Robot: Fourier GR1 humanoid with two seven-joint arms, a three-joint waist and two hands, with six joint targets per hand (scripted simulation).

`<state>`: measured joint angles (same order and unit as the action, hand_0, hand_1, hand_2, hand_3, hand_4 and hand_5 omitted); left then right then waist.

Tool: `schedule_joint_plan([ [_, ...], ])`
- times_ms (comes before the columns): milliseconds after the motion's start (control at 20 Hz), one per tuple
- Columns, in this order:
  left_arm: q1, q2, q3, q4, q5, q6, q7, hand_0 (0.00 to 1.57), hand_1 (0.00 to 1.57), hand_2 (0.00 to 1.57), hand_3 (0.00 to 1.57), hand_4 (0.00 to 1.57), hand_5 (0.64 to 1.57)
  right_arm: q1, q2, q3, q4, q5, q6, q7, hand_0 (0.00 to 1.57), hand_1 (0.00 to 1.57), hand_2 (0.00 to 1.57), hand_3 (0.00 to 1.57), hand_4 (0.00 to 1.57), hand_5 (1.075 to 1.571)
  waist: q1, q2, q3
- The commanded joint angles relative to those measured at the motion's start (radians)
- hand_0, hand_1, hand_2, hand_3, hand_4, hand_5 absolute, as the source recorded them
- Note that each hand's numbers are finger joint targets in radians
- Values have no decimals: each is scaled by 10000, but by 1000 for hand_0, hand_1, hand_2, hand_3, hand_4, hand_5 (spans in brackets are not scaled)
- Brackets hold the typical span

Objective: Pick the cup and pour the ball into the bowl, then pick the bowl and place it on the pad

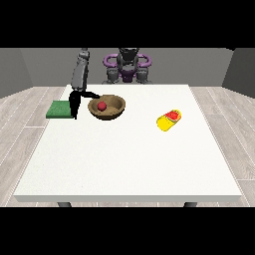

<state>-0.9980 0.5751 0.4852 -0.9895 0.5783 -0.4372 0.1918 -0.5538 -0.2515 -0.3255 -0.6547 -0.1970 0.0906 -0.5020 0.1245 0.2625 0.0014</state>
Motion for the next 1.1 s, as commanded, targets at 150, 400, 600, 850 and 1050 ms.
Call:
schedule_joint_plan([
  [150, 0, 264, -15, -639, 511, 119, 305, 0, 0, 0, 0, 0, 1568, -193, 367, -42, 1007, 54, -35, -1059, 0, 0, 0, 0, 0, 1568, 271, 445, -1],
  [400, -314, 420, 44, -905, 725, 232, 416, 0, 0, 0, 0, 0, 1569, -285, 342, -631, 1481, -648, 218, -319, 0, 0, 0, 0, 615, 1512, 290, 947, 4],
  [600, -871, 551, 163, -800, 964, 589, 733, 0, 0, 0, 0, 0, 1571, -137, -201, -222, 1553, 23, -401, 704, 1571, 1571, 1571, 547, 983, 1552, 258, 1161, -6],
  [850, -322, 644, 251, -657, 1150, 118, 762, 0, 0, 0, 0, 0, 1571, 29, -590, -181, 979, 77, -672, 1570, 1571, 1571, 1571, 1571, 1025, 1571, 393, 835, -28],
  [1050, 49, 879, 439, 71, 1282, 9, 967, 0, 0, 0, 0, 0, 1571, -293, -833, 70, 437, 361, -1512, 2704, 1571, 1571, 1571, 1533, 1062, 1569, -57, -73, -36],
])
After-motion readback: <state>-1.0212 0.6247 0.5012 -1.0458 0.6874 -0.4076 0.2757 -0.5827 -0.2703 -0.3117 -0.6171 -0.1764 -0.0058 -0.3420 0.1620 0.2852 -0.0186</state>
